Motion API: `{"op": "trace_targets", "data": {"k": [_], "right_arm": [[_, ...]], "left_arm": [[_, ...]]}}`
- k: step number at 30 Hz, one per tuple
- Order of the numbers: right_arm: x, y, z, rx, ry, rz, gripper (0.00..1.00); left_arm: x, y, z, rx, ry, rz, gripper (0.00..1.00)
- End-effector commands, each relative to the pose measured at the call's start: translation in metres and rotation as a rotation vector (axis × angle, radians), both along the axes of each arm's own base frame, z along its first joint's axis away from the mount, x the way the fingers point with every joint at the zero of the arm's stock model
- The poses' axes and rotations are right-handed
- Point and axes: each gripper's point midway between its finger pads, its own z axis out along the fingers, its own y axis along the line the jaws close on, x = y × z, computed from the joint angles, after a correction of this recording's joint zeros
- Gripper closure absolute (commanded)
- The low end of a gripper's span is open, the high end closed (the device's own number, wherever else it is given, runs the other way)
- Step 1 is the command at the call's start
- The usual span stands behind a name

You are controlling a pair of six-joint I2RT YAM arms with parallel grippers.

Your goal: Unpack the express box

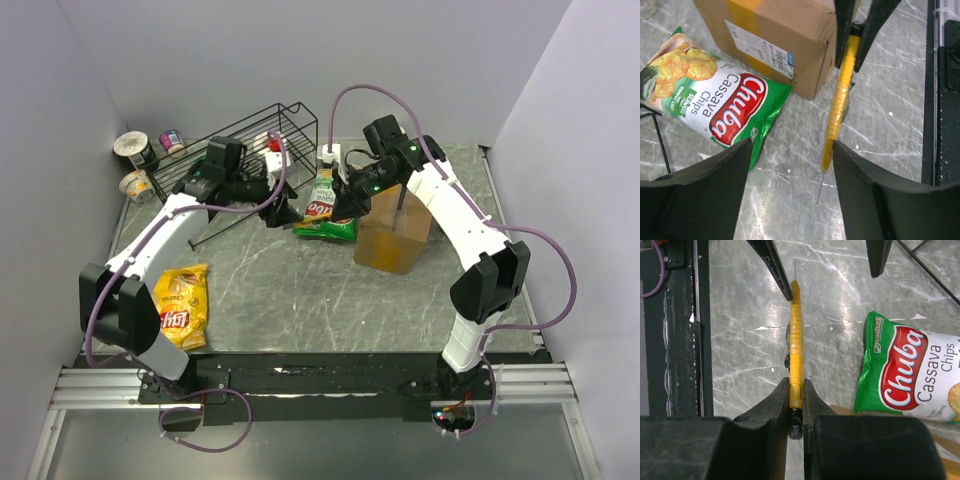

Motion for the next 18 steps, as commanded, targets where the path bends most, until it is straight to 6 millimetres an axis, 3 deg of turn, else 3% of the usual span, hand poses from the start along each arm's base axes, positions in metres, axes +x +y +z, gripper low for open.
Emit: {"op": "trace_targets", "data": {"k": [1,9,13,18], "right_arm": [[0.002,0.008,0.023,0.061,-0.040,-0.015,1.00],[0.010,0.007,0.024,0.061,-0.073,-0.043,1.00],[0.014,0.008,0.027,0.071,-0.086,-0.067,1.00],[0.017,0.007,0.027,0.066,-0.099,-0.070,1.00]], "left_arm": [[-0.003,-0.007,0.005,-0.001,-0.020,-0.082,0.32],[-0.001,-0.012,0.002,0.011,-0.016,-0.128,0.51],[-0.001,-0.015,-0.004,0.018,0.007,-0.154,0.55],[0.000,-0.016,-0.008,0.020,0.020,-0.167,0.69]]}}
